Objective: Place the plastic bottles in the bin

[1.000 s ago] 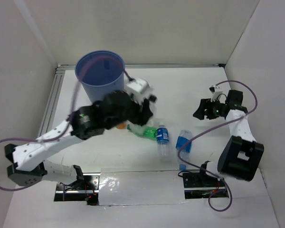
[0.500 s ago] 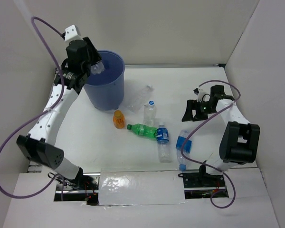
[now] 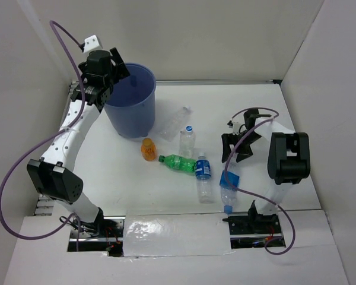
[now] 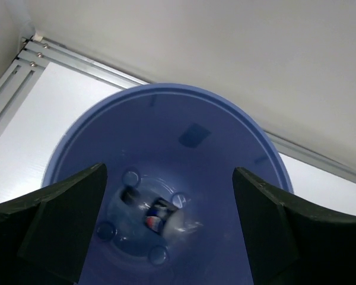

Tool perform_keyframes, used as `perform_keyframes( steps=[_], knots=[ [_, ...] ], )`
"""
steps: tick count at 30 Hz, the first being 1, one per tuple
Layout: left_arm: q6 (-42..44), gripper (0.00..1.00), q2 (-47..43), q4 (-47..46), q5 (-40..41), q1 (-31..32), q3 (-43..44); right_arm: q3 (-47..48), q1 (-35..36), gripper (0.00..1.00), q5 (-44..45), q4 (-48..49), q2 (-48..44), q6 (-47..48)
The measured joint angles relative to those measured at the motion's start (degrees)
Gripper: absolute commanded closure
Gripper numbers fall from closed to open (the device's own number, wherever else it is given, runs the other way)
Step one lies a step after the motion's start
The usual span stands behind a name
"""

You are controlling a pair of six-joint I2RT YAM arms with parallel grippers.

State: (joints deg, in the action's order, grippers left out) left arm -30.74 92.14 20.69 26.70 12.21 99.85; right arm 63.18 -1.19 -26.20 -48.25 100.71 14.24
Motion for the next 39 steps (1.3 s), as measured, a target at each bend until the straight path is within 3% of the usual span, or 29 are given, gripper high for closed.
perform_keyframes(
  steps=[5,13,19,28,34,37,39],
  knots=[
    [3.6,0.00,-3.7,-1.6,0.0,5.2,-2.8,5.1,0.0,0.09,3.6,-4.0,3.5,1.4],
    [6.7,0.00,-23.8,-4.7,1.3,16.0,-21.7,9.7,0.1,0.01,7.4,-11.1,6.3,5.4],
    [6.0,0.00,-33.1,-3.3,3.8,22.8,-32.5,12.0,1.1,0.01,8.2,-16.4,10.2,8.3],
    [1.5,0.00,-36.0,1.0,7.9,33.0,-38.8,13.4,5.9,0.01,8.1,-20.4,11.3,10.0],
    [0.8,0.03,-37.6,0.8,6.9,40.3,-41.0,16.3,4.0,0.03,5.4,-19.3,11.1,10.3],
    [1.0,0.13,-37.2,-0.5,2.4,44.4,-43.2,17.6,1.9,0.05,3.9,-17.1,9.3,10.5],
    [1.1,0.23,-35.4,-2.3,-1.2,47.6,-44.0,17.6,0.5,0.13,2.5,-15.4,6.9,10.6]
  ],
)
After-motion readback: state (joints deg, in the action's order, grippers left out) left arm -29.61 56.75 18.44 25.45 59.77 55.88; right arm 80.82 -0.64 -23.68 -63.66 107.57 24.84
